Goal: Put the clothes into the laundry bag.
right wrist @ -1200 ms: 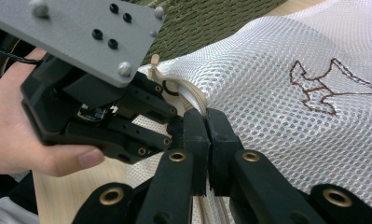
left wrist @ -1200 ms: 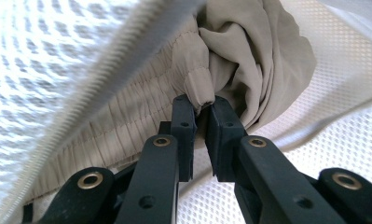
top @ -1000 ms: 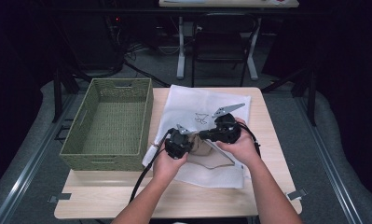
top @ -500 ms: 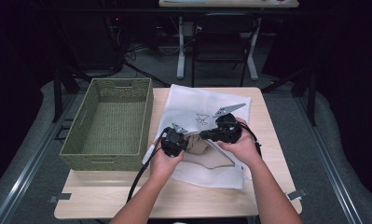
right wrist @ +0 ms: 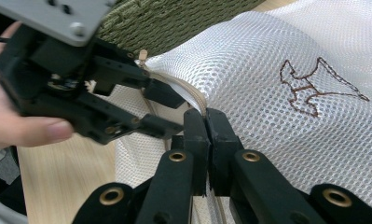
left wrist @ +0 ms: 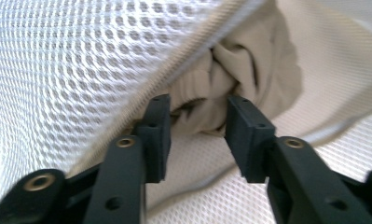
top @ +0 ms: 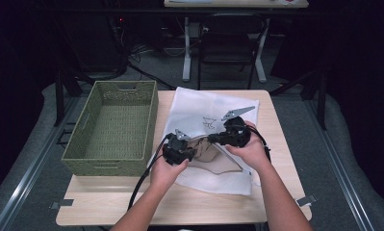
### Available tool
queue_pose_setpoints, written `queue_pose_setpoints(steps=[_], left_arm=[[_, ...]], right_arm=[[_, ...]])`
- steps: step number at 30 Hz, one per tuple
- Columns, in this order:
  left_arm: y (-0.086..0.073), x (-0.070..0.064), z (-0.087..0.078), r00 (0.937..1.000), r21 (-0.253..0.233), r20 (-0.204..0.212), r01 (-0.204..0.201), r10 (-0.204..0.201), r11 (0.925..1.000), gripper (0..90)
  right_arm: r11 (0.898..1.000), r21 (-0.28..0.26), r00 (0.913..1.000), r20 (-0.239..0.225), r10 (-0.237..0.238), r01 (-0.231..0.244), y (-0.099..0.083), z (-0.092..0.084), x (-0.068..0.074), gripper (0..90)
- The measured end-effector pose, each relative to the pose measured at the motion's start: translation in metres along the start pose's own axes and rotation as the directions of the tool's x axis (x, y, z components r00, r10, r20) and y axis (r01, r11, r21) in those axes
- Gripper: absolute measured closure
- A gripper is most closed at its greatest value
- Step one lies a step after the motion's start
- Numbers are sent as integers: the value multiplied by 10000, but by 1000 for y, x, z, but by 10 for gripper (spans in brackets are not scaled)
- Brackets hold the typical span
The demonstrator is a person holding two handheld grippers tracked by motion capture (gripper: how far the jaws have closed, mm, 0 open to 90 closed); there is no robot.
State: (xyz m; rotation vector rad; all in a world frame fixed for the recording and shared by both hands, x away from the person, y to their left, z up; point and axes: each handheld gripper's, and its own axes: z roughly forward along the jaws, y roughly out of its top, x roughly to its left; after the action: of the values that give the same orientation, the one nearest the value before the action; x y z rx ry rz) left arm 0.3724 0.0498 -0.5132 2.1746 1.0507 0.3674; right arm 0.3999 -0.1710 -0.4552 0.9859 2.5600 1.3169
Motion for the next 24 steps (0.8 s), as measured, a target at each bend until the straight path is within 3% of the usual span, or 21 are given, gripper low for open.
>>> queue_pose_setpoints(steps=[8, 15, 24], left_arm=[[-8, -10, -8, 9990, 89, 251, -361, 359, 9993, 528], [-10, -22, 5, 9976, 305, 532, -467, 451, 9984, 498], [-11, -26, 26, 9991, 524, 110, -407, 402, 9978, 438]], right_arm=[[10000, -2, 10000, 29, -3, 3, 0, 0, 0, 883], [10000, 1, 10000, 31, -8, 8, 0, 0, 0, 883], [10000, 25, 10000, 33, -39, 39, 0, 1, 2, 883]])
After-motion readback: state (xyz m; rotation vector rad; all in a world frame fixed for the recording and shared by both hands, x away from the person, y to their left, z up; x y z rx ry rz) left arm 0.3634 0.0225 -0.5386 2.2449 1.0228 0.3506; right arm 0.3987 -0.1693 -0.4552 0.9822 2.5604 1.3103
